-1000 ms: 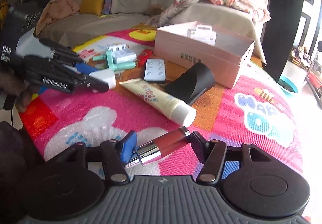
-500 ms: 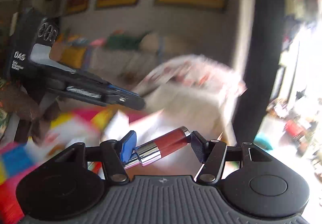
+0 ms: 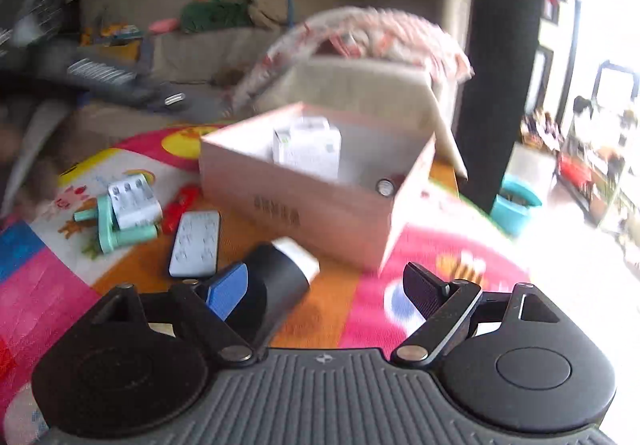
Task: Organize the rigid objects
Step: 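Carry the lipstick into the pink box with the right gripper while the left grasps the white cube charger, then take the white cube charger into the right gripper, then lower the white cube charger into the pink box with the right gripper, then grasp the black hair-dryer nozzle with the right gripper, then grasp the white remote control with the left gripper while the right holds the nozzle, then lift the remote with the left gripper while the right lifts the nozzle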
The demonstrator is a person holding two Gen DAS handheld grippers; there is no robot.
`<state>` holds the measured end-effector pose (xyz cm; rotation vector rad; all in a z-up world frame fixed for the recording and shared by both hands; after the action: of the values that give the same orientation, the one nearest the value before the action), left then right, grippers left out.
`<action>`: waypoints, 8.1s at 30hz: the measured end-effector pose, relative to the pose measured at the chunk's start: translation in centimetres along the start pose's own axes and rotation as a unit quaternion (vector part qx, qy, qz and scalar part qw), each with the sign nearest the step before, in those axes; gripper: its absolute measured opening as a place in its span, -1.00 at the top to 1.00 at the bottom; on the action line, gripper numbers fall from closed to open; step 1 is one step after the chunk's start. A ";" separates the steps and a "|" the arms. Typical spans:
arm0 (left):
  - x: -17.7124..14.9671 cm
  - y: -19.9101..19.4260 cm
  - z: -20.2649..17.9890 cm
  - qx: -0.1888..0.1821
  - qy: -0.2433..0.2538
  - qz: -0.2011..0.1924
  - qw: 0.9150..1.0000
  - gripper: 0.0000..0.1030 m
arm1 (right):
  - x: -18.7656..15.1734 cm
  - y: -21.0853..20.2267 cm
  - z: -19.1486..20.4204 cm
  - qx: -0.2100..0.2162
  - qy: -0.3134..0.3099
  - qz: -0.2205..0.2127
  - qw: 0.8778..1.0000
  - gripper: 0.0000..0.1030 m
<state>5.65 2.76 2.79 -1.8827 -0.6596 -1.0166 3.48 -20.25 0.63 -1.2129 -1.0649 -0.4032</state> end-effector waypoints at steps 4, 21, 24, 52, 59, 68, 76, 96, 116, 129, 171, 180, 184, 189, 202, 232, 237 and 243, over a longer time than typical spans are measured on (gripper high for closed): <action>-2.4 -1.6 -0.4 -0.002 -0.003 0.011 1.000 0.49 | 0.1 0.4 -1.1 0.016 0.074 0.008 0.997 -0.47; -5.3 -3.1 -0.2 -0.010 -0.032 0.001 0.999 0.49 | 3.3 7.3 1.8 0.030 0.100 0.121 0.987 0.01; -5.4 -3.8 0.2 -0.004 -0.038 -0.005 0.999 0.49 | 4.0 6.2 2.7 0.029 0.068 0.125 0.989 0.37; -6.6 -1.0 -4.5 -0.048 0.047 0.059 0.996 0.48 | 0.8 -0.7 0.0 -0.023 0.003 0.039 0.999 -0.50; -5.7 -1.3 -0.4 0.074 -0.028 0.062 0.995 0.48 | -1.8 -1.5 -0.1 -0.010 0.036 0.026 0.999 -0.51; -5.0 -4.5 0.9 0.157 0.011 0.033 0.987 0.48 | -2.9 -0.3 -0.5 -0.017 0.066 0.042 0.997 -0.63; -3.4 -6.0 6.3 0.201 -0.107 -0.013 0.974 0.48 | -2.9 -0.1 -0.7 -0.022 0.074 0.046 0.996 -0.69; -2.5 0.0 -0.1 0.080 -0.015 0.034 0.996 0.48 | -3.0 0.2 -0.9 -0.029 0.084 0.054 0.995 -0.83; -2.4 8.6 -1.4 0.086 -0.032 0.106 0.990 0.42 | -3.0 0.2 -1.0 -0.029 0.086 0.054 0.994 -0.84; -4.3 4.8 -4.2 0.020 0.034 0.118 0.992 0.42 | -3.1 -0.5 -3.0 -0.046 0.161 0.032 0.985 -0.84; -3.7 6.2 -2.3 0.101 0.134 0.117 0.979 0.20 | 0.4 2.8 2.1 0.036 0.030 0.060 0.997 -0.68; -3.9 6.0 -1.4 0.072 0.106 0.105 0.986 -0.12 | -1.0 2.9 1.7 0.029 0.031 0.060 0.997 -0.68; -3.9 6.2 -1.2 0.074 0.105 0.101 0.987 -0.12 | -1.0 2.9 1.4 0.029 0.041 0.055 0.997 -0.67; -4.5 5.7 -1.7 0.066 0.104 0.118 0.985 -0.03 | -1.1 2.7 1.7 0.016 0.030 0.051 0.998 -0.28; -5.8 0.8 -4.0 0.043 0.148 0.085 0.984 0.70 | -1.2 -2.3 1.4 0.006 -0.027 0.048 0.998 -0.06; -6.1 3.3 -5.3 -0.020 0.196 0.157 0.968 0.24 | -2.6 0.3 -1.2 -0.007 0.059 0.059 0.997 -0.24; -6.1 3.5 -5.5 -0.088 0.153 0.186 0.967 0.02 | -2.8 0.3 -1.1 -0.004 0.057 0.056 0.997 -0.36; -5.1 4.1 -3.9 0.010 0.253 0.157 0.954 0.12 | -2.7 0.4 -1.2 -0.004 0.063 0.055 0.997 -0.41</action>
<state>4.54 -2.89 -2.25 -1.5494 -0.0654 -1.2057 2.94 -21.93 -1.81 -1.2313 -0.8864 -0.3941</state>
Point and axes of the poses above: each gripper's, at about its wrist camera, not at the fingertips, and y roughly the way its jaws point, z to its left, x to its top, the point moved 5 cm from there along y, roughly the way its jaws point, and after that the axes turned 3 degrees about -x, right-handed, at the moved point
